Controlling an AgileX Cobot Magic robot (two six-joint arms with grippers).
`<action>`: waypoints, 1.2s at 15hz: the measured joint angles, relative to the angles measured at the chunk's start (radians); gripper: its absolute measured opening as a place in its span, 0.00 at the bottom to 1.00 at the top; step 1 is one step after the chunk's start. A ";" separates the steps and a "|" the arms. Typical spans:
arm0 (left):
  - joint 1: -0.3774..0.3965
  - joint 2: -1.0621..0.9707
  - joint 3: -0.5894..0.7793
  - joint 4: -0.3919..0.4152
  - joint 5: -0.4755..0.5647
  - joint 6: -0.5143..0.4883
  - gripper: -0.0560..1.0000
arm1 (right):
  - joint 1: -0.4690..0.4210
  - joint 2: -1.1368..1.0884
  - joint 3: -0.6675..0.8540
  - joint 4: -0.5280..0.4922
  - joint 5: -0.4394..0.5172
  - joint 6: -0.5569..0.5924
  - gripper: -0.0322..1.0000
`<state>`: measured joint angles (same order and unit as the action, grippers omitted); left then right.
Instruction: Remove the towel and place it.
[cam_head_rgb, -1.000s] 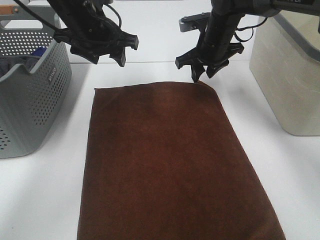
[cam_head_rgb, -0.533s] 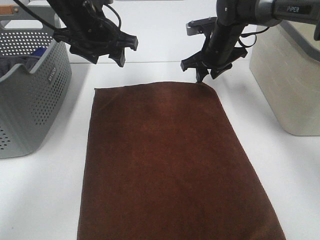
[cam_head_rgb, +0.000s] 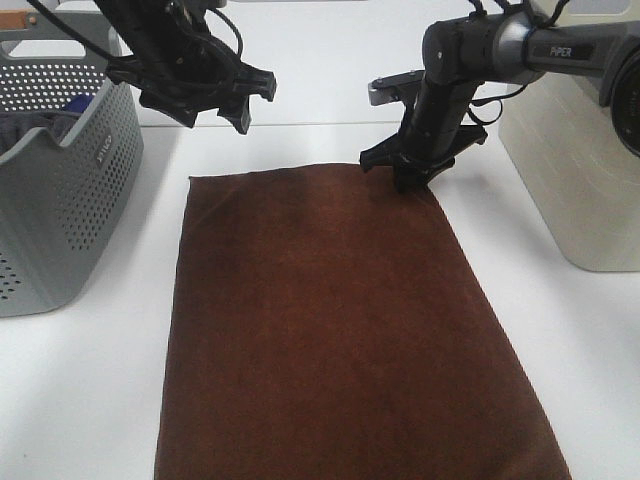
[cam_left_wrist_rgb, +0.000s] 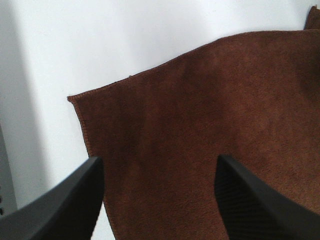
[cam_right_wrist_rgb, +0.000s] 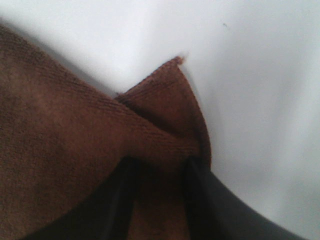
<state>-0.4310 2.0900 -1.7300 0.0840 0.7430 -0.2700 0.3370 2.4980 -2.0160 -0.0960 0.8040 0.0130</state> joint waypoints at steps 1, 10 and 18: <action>0.000 0.000 0.000 0.000 0.000 0.000 0.63 | 0.001 0.000 0.000 0.000 0.000 0.000 0.28; 0.000 0.045 -0.005 0.011 -0.040 0.003 0.63 | 0.001 -0.023 -0.004 -0.043 0.085 0.000 0.03; 0.006 0.280 -0.203 0.109 -0.050 -0.098 0.63 | 0.001 -0.080 -0.004 -0.077 0.115 0.000 0.03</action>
<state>-0.4250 2.3700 -1.9330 0.1930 0.6930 -0.3680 0.3380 2.4180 -2.0200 -0.1730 0.9190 0.0130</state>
